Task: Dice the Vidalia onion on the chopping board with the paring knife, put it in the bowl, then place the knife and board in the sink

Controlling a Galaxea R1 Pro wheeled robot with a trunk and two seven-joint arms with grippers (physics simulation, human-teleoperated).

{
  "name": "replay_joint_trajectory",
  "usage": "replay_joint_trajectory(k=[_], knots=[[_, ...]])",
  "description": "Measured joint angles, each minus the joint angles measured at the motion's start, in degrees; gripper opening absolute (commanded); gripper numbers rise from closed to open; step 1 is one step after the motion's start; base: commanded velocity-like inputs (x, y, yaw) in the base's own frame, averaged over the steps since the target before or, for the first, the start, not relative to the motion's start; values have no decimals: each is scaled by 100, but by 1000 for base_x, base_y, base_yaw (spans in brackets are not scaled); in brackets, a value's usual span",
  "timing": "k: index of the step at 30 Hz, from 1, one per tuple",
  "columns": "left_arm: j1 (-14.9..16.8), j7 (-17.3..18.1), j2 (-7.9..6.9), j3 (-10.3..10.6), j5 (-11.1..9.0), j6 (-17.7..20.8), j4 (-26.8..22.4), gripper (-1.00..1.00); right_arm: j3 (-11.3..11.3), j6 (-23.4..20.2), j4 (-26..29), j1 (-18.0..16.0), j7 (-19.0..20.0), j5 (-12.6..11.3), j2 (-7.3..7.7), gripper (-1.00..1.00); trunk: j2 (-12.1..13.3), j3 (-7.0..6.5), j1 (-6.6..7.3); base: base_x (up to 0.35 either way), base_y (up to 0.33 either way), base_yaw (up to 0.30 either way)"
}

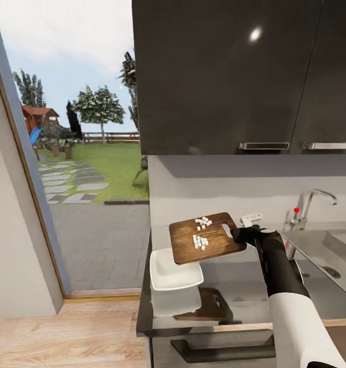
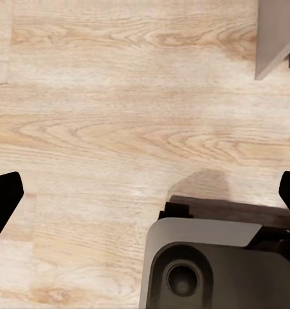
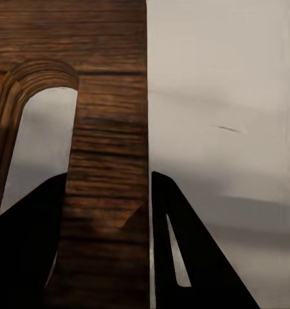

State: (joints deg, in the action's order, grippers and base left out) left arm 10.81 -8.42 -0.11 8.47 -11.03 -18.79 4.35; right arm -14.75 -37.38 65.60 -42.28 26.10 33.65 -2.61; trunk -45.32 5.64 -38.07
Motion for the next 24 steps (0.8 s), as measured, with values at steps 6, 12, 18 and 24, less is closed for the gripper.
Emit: replay_joint_trajectory(k=[6,12,18,24], knots=[[-1,0,0,0,0,2,0,100,150,-5,-26,1,-247,-30,-13,-100,241,-162,132,0,0,0],[0,0,0,0,0,3,0,100,164,-6,-35,1,-263,-39,-15,-100,482,-324,264,0,0,0],[-1,0,0,0,0,1,0,100,165,2,-51,3,-342,-42,-32,-100,722,-484,396,0,0,0],[2,0,0,0,0,-6,0,100,165,9,-141,-1,-373,-39,-40,-100,799,-567,440,0,0,0]])
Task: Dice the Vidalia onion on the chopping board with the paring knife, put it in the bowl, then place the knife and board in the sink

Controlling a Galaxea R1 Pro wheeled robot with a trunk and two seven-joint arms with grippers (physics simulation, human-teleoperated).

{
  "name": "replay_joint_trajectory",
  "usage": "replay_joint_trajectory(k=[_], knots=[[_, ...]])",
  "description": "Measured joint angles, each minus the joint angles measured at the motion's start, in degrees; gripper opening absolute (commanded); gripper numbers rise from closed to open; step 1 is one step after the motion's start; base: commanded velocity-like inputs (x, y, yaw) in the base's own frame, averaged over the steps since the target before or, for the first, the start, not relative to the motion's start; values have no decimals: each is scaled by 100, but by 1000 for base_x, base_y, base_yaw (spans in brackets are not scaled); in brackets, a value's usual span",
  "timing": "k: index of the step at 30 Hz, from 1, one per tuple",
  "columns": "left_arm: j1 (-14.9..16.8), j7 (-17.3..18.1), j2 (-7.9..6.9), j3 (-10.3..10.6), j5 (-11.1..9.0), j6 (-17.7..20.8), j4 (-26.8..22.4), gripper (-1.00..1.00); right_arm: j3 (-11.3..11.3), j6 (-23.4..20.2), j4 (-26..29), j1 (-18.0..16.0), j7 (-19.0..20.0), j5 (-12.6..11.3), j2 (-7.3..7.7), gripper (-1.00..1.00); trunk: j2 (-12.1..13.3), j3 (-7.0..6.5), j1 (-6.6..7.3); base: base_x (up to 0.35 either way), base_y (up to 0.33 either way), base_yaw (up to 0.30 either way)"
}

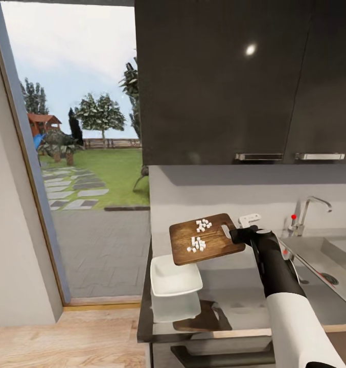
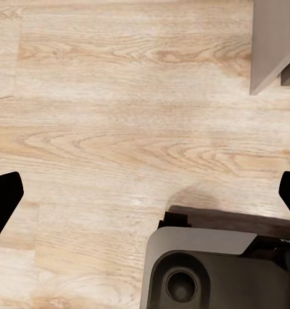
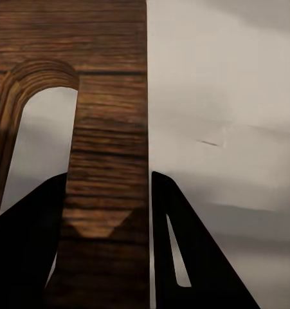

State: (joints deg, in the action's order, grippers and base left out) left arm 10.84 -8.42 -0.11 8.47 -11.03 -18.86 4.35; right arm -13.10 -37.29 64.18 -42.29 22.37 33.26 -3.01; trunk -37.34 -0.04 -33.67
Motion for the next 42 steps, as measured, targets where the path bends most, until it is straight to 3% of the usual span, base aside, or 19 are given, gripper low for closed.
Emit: replay_joint_trajectory(k=[17,36,42], knots=[[1,0,0,0,0,5,0,100,3,217,-480,3,-12,-3,9,-100,1,-30,0,0,0,0],[3,0,0,0,0,5,0,100,7,285,-560,-3,-313,10,-5,-100,1,-31,0,0,0,0],[0,0,0,0,0,5,0,100,8,274,-563,-1,-481,-12,-127,-100,1,-30,0,0,0,0]])
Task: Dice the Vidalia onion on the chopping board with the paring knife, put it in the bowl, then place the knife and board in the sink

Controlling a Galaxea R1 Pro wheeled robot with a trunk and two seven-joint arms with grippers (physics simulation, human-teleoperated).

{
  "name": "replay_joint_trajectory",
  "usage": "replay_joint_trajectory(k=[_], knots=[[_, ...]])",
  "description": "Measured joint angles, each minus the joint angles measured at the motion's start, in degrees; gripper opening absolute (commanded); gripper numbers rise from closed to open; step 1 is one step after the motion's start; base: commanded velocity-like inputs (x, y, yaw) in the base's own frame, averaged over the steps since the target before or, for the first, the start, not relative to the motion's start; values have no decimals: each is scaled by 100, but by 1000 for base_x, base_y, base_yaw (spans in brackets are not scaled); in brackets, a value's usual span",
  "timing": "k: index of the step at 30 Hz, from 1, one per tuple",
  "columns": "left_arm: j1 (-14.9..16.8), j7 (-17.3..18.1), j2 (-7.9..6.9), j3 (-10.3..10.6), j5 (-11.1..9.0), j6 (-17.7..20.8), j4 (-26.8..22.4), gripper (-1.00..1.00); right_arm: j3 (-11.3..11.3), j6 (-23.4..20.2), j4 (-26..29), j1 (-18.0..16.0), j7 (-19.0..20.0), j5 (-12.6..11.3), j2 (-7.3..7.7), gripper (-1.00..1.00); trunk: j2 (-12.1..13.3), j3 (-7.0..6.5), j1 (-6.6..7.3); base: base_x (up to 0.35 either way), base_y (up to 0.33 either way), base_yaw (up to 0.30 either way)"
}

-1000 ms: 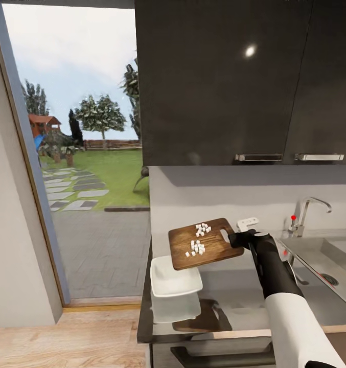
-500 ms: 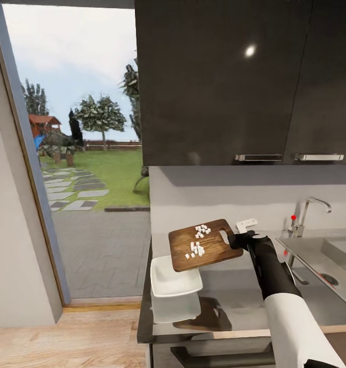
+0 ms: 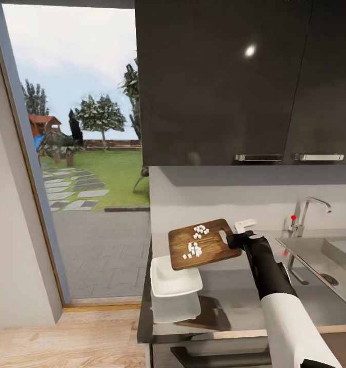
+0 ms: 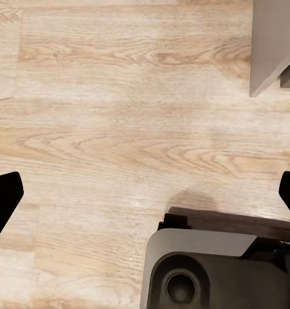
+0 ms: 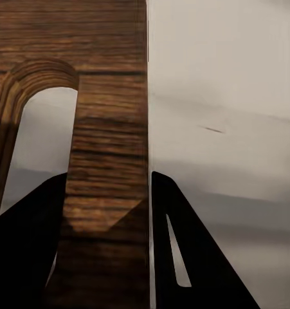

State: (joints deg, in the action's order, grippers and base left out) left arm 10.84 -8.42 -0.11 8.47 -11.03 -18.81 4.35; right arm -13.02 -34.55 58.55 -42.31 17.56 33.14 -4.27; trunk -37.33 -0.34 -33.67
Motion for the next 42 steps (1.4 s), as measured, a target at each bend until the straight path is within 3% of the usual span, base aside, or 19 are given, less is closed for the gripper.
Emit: replay_joint_trajectory(k=[14,34,36,42], knots=[[2,0,0,0,0,0,0,100,2,4,0,0,-452,8,-341,-100,0,0,0,0,0,0],[-1,0,0,0,0,0,0,100,2,28,-95,0,-613,11,-357,-100,0,0,0,0,0,0],[1,0,0,0,0,0,0,100,0,180,-96,-3,-829,31,-364,-100,-1,-1,0,0,0,0],[3,0,0,0,0,0,0,100,2,229,-99,0,-903,1,-366,-100,0,0,1,55,0,0]])
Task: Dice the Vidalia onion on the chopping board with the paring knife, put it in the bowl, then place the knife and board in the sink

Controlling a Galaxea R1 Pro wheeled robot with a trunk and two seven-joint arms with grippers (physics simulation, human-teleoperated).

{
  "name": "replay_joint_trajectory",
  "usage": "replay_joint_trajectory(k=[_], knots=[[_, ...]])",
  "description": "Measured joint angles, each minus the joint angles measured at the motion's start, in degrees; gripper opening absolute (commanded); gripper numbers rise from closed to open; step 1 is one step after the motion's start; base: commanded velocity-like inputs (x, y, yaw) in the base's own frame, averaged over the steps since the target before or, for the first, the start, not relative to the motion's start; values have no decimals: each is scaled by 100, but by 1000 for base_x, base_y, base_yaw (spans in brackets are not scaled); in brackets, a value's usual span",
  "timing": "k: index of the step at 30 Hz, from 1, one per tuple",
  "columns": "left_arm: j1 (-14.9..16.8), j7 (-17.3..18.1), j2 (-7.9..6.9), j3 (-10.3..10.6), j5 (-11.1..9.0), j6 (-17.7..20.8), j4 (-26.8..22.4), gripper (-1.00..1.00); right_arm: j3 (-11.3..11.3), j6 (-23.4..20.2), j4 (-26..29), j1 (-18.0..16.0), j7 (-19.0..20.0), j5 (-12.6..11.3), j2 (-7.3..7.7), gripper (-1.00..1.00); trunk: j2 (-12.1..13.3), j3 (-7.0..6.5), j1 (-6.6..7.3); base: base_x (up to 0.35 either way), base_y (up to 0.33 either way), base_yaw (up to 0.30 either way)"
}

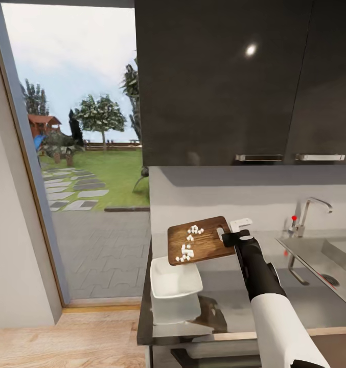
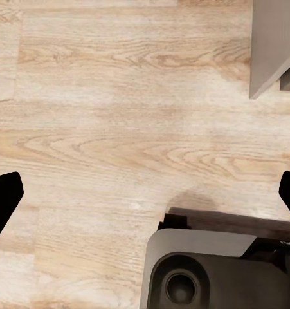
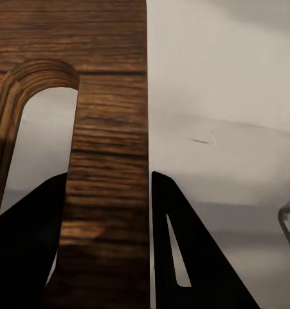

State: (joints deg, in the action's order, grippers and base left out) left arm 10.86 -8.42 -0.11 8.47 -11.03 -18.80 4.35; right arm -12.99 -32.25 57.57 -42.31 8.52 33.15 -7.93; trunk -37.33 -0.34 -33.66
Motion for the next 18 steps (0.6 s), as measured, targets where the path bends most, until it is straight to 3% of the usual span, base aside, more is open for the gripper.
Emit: replay_joint_trajectory(k=[18], knots=[[-3,0,0,0,0,0,0,100,0,21,2,2,-5,0,0,-100,0,0,-1,6,0,0]])
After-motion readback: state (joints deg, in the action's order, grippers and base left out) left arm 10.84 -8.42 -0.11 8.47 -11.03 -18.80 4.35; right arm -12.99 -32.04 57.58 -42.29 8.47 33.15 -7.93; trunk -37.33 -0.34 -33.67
